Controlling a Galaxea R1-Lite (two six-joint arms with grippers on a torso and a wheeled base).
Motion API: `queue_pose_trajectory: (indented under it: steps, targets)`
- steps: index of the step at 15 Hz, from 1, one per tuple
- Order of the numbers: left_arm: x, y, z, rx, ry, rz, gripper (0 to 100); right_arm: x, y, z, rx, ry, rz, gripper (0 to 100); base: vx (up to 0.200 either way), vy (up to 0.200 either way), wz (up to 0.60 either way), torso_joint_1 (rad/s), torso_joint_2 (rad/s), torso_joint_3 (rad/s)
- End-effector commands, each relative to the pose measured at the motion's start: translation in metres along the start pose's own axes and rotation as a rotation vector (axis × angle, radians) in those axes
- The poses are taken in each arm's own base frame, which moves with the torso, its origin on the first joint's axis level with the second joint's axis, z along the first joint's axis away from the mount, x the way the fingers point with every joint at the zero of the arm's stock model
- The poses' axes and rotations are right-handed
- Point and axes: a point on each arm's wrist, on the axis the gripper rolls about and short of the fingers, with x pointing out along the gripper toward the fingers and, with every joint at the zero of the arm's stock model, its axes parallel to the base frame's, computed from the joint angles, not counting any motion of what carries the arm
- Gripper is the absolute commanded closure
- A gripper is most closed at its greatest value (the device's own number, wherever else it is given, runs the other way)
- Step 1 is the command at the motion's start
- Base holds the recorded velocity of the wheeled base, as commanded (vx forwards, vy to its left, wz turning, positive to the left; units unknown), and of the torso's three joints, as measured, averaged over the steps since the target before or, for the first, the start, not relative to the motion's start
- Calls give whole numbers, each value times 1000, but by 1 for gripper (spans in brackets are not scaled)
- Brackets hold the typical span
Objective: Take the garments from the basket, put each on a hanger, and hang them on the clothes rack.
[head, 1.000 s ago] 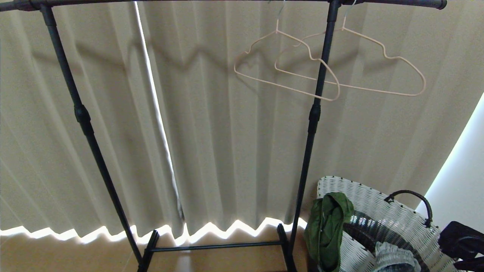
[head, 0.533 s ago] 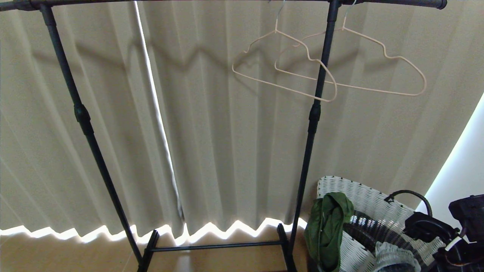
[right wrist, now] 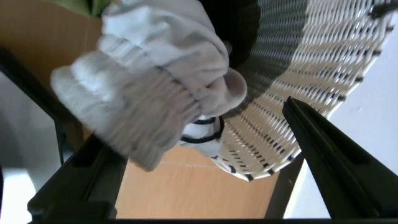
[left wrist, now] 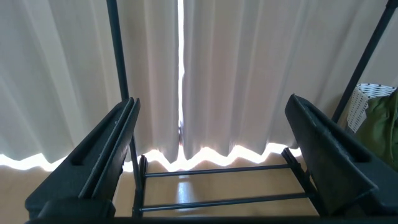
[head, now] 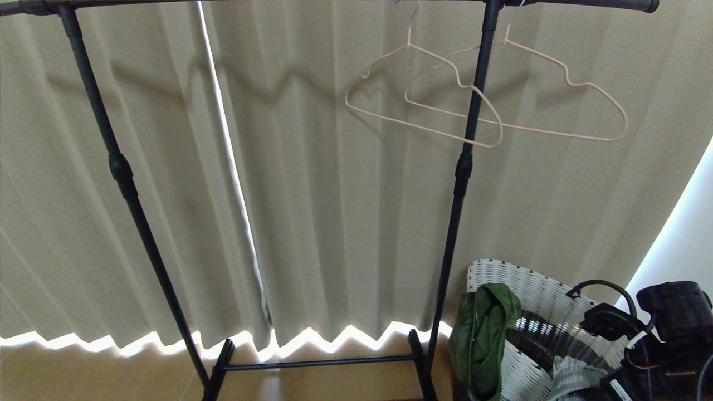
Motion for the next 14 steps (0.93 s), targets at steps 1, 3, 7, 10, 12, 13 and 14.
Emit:
queue_pose_trajectory:
  steps: [1,3,7,10,12,13,14]
  targets:
    - [0,0,0,1,-1,-1,0,6,-2,-1,14,13,1,0,0,0,0,0,0,0]
    - [0,0,0,-1,-1,-1,0,9,-3,1,18,-9,0,0,0,0,0,0,0,0]
    - [0,0,0,-1,-1,1,0,10,1,-5,22,-69,-21,100,0,0,0,0,0,0]
    - [0,0,0,-1,-1,1,0,2,1,-6,30,-178,-21,100,0,0,0,0,0,0]
    - [0,0,0,-1,-1,2,0,-18,1,-11,33,-258,-45,100,0,0,0,0,0,0]
    - [0,0,0,-1,-1,1,0,-34,0,-13,33,-313,-67,100,0,0,0,0,0,0]
    - [0,0,0,-1,-1,1,0,-40,0,-14,34,-327,-73,100,0,0,0,0,0,0]
